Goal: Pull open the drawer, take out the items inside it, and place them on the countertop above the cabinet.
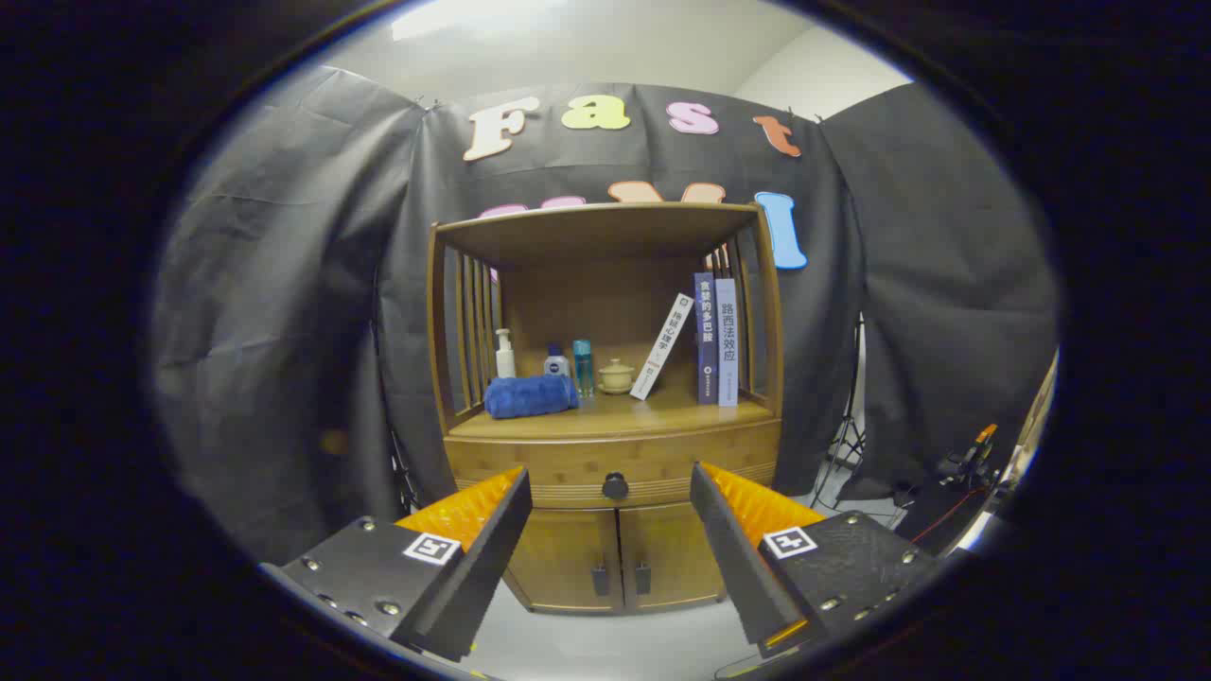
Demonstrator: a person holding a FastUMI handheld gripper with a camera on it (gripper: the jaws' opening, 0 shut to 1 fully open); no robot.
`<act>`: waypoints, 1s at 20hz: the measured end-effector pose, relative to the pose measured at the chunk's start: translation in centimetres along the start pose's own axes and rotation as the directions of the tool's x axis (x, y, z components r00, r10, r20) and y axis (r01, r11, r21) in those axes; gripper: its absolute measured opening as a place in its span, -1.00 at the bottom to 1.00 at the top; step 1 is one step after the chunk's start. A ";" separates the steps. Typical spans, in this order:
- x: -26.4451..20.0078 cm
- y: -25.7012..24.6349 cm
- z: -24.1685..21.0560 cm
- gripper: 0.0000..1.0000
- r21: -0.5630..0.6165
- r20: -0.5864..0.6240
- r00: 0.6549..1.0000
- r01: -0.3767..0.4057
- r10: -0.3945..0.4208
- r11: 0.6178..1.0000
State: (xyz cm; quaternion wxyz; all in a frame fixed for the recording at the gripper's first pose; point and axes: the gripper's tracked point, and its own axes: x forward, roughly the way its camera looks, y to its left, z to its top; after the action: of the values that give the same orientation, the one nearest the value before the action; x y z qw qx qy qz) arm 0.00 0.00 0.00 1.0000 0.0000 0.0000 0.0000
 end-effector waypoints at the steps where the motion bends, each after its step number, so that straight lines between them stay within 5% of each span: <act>1: 0.1 0.0 0.0 1.00 -0.002 -0.001 1.000 0.000 0.000 1.000; 14: 1.2 -0.8 1.4 1.00 -0.036 0.024 1.000 -0.013 0.014 0.999; 20: 4.3 -1.2 -1.6 1.00 -0.025 0.016 0.999 -0.044 0.044 0.999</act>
State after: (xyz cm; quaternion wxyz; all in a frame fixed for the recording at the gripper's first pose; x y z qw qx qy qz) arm 4.35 -1.18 -1.58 0.9996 -0.0125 -0.0083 0.0219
